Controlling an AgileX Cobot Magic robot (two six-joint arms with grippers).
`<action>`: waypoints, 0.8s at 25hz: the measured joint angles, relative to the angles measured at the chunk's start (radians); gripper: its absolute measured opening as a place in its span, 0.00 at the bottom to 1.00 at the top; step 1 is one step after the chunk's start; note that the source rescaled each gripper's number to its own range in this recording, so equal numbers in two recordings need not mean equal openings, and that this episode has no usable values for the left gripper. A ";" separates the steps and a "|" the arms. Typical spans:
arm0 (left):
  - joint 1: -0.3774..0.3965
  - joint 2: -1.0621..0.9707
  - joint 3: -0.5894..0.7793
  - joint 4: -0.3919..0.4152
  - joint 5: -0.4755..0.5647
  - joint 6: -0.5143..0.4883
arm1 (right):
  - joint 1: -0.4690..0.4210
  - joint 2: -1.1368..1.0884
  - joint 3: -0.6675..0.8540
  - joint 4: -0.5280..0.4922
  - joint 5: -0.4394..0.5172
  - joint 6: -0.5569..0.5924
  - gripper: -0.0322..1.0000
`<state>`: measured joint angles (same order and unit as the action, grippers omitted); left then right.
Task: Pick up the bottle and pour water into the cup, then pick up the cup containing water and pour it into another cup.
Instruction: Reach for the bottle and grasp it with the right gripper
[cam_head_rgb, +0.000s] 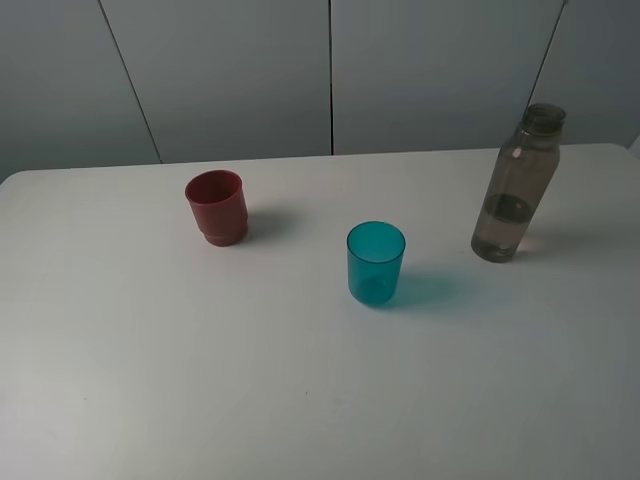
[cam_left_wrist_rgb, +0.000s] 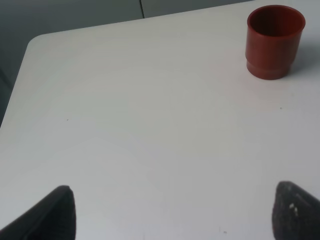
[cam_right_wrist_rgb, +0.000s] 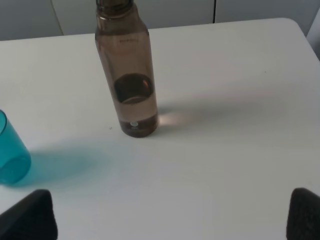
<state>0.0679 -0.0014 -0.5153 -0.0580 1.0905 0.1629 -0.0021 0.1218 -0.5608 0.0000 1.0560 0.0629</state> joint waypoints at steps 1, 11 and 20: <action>0.000 0.000 0.000 0.000 0.000 0.000 | 0.000 0.056 -0.028 0.000 -0.030 0.000 1.00; 0.000 0.000 0.000 0.000 0.000 0.000 | 0.000 0.423 -0.150 0.011 -0.370 0.000 1.00; 0.000 0.000 0.000 0.000 0.000 0.000 | 0.067 0.603 0.082 0.100 -0.630 -0.003 1.00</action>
<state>0.0679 -0.0014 -0.5153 -0.0580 1.0905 0.1629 0.0651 0.7245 -0.4790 0.0995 0.4256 0.0597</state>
